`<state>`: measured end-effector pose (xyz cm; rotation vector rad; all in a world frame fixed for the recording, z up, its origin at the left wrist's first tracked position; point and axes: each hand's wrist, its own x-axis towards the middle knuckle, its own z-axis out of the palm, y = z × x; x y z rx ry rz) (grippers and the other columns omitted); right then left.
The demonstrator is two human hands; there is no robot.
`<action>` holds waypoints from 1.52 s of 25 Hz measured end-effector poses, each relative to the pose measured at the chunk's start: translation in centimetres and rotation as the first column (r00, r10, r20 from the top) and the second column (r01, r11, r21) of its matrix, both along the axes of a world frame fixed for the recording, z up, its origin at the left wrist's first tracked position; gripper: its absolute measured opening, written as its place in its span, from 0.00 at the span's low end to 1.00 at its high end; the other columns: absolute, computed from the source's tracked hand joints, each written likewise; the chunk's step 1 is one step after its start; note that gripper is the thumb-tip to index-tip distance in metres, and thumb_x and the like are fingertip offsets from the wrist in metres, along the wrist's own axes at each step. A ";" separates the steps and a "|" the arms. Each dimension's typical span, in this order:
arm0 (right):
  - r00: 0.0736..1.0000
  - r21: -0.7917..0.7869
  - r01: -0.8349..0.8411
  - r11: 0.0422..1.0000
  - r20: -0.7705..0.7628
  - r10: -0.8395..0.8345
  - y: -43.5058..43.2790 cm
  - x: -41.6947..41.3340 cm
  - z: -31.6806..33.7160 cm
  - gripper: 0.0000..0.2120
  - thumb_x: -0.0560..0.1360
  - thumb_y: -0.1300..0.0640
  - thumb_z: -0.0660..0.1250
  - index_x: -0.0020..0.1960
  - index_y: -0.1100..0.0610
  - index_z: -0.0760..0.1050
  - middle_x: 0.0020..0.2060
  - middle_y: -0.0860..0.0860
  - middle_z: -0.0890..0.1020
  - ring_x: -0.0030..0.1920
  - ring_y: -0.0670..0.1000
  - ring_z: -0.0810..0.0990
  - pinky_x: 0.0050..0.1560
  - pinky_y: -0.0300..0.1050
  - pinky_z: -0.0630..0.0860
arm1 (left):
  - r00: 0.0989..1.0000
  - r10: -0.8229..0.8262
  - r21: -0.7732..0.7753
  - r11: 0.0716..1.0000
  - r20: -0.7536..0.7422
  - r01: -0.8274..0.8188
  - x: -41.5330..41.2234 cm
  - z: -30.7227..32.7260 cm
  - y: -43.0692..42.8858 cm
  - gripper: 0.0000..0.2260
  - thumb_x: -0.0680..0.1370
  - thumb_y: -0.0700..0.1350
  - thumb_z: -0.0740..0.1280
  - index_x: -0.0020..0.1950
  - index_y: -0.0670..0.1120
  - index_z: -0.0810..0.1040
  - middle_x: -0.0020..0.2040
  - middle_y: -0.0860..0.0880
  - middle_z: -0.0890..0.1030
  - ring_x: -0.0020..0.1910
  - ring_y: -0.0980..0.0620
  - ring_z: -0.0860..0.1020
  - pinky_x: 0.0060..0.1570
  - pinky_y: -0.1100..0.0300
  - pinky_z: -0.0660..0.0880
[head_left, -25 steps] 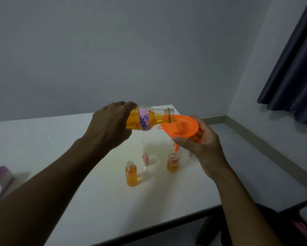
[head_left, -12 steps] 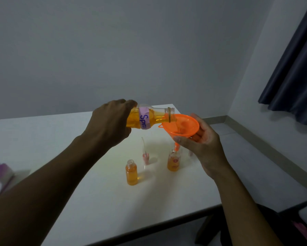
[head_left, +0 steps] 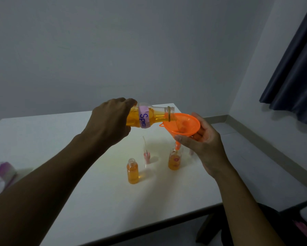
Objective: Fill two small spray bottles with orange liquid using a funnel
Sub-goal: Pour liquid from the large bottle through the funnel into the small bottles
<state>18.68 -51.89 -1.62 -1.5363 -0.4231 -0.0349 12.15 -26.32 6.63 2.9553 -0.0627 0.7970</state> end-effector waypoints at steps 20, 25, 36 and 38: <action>1.000 -0.034 0.024 0.999 0.007 -0.024 0.2 -0.3 0.4 0.47 0.60 0.47 0.82 0.75 0.45 0.66 0.67 0.48 0.77 0.65 0.51 0.79 0.58 0.52 0.82 | 1.000 0.013 0.027 1.000 0.012 -0.013 -0.4 0.3 -0.3 0.27 0.67 0.39 0.74 0.66 0.47 0.73 0.55 0.43 0.81 0.49 0.39 0.79 0.44 0.49 0.76; 1.000 -0.018 0.005 1.000 0.001 -0.005 0.2 -0.3 0.3 0.47 0.59 0.46 0.82 0.74 0.46 0.68 0.65 0.49 0.79 0.63 0.52 0.80 0.46 0.41 0.80 | 1.000 0.015 0.031 0.999 0.026 -0.016 -0.2 0.2 -0.2 0.28 0.67 0.39 0.75 0.66 0.47 0.73 0.55 0.43 0.81 0.49 0.39 0.79 0.44 0.49 0.76; 1.000 -0.033 0.015 0.999 -0.001 -0.015 0.2 -0.2 0.3 0.46 0.60 0.46 0.82 0.74 0.47 0.67 0.65 0.50 0.79 0.63 0.53 0.80 0.49 0.45 0.82 | 0.999 -0.009 0.007 1.000 0.038 0.008 0.1 -0.2 -0.2 0.28 0.67 0.39 0.75 0.66 0.46 0.73 0.55 0.42 0.81 0.48 0.39 0.80 0.45 0.47 0.78; 1.000 -0.029 0.006 1.000 -0.001 -0.006 0.2 -0.2 0.3 0.45 0.61 0.46 0.82 0.74 0.47 0.68 0.65 0.51 0.79 0.62 0.54 0.80 0.45 0.42 0.80 | 0.999 -0.011 -0.006 1.000 0.038 0.011 0.1 -0.4 -0.2 0.27 0.67 0.39 0.75 0.65 0.46 0.73 0.54 0.42 0.81 0.48 0.39 0.80 0.44 0.48 0.78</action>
